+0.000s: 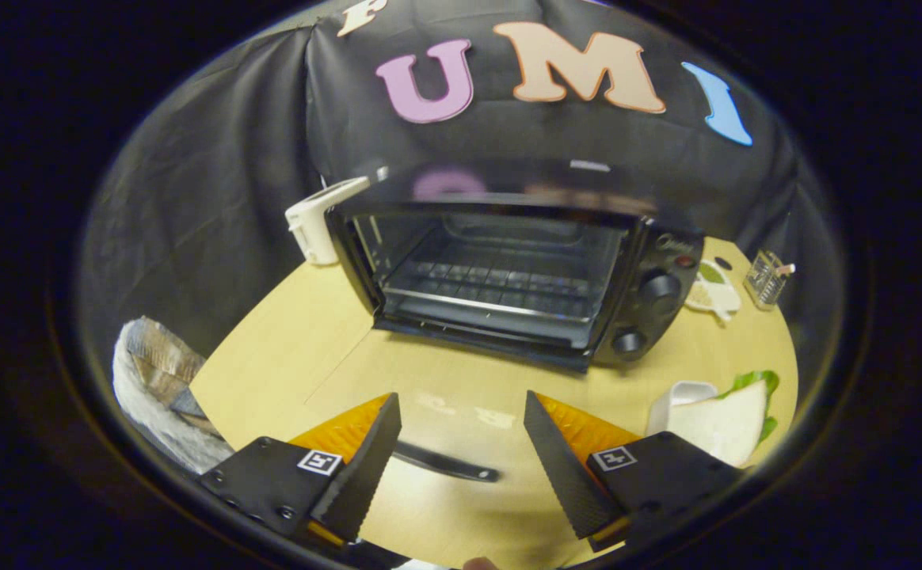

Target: Open the toaster oven, put the food inside, and close the toaster oven door.

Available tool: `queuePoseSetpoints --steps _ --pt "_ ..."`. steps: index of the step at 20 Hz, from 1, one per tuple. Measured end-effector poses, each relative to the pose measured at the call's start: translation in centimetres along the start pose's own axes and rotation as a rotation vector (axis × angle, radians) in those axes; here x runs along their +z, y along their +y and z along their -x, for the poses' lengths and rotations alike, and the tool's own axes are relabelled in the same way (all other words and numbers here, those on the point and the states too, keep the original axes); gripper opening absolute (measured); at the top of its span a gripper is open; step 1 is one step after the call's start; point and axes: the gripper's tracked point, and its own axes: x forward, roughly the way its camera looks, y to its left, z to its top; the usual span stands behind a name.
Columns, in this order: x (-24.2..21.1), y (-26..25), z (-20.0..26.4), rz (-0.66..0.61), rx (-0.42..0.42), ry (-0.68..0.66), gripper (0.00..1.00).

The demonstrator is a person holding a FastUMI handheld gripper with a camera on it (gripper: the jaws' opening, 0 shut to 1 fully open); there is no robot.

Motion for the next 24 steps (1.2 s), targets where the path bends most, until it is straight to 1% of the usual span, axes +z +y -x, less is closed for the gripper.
queuePoseSetpoints --steps 4,6,9,13,16,21,24 --pt "4.0 -5.9 2.0 -0.033 -0.072 -0.091 0.98" --pt "4.8 -9.3 3.0 -0.050 -0.118 -0.119 0.98" --pt "4.7 -14.5 4.4 -0.076 -0.191 -0.128 0.98" --pt "3.2 -20.1 6.1 -0.130 -0.251 -0.117 0.98" --pt "1.5 -23.0 6.7 -0.165 -0.265 -0.085 0.98" --pt "-1.8 -25.4 6.0 -0.212 -0.262 -0.029 0.98" --pt "-4.2 -26.1 5.0 -0.234 -0.253 0.028 0.98"
